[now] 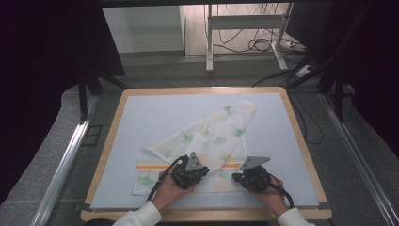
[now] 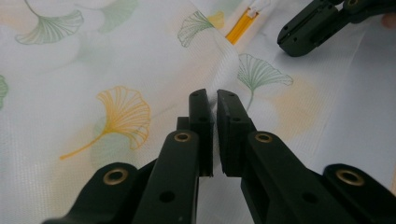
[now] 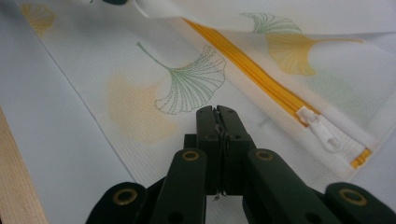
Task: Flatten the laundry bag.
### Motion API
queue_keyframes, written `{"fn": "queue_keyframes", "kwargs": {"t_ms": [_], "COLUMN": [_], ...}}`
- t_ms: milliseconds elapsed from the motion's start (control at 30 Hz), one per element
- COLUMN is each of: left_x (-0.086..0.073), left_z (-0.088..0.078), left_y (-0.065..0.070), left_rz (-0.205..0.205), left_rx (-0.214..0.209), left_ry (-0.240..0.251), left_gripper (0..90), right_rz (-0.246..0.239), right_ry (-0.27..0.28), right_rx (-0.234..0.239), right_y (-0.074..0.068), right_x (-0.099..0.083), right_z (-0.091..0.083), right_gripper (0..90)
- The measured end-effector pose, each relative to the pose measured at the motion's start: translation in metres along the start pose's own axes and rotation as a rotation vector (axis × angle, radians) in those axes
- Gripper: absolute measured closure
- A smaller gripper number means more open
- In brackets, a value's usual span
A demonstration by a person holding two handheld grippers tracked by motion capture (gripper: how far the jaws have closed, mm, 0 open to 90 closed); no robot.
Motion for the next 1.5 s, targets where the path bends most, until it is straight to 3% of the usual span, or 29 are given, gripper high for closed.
{"fn": "queue_keyframes", "kwargs": {"t_ms": [800,967,1500], "left_x": [0.011,0.015,0.017], "left_z": [-0.033,-0.041,-0.045], "left_y": [-0.027,-0.031,-0.053], "left_rz": [-0.059,-0.098,-0.113], "left_rx": [0.041,0.025,0.070], "left_ry": [0.099,0.143,0.142], "left_gripper": [87.0,87.0,87.3], "right_rz": [-0.005,-0.004,-0.003], "right_ry": [-0.001,0.001,-0.001], "right_rx": [0.000,0.001,0.008], "right_y": [0.001,0.001,0.001], "right_x": [0.000,0.000,0.000], "right_z": [0.000,0.001,0.001], "right_gripper": [89.4,89.5,89.4]}}
Point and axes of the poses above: each handheld gripper's, and its own axes: z roughly forward along the jaws, x roughly out of its top, y roughly to its right, the point moved 10 cm from there along z, roughly forward along the jaws, and after that the axes turned 13 degrees about -x, right-handed, at the moved point
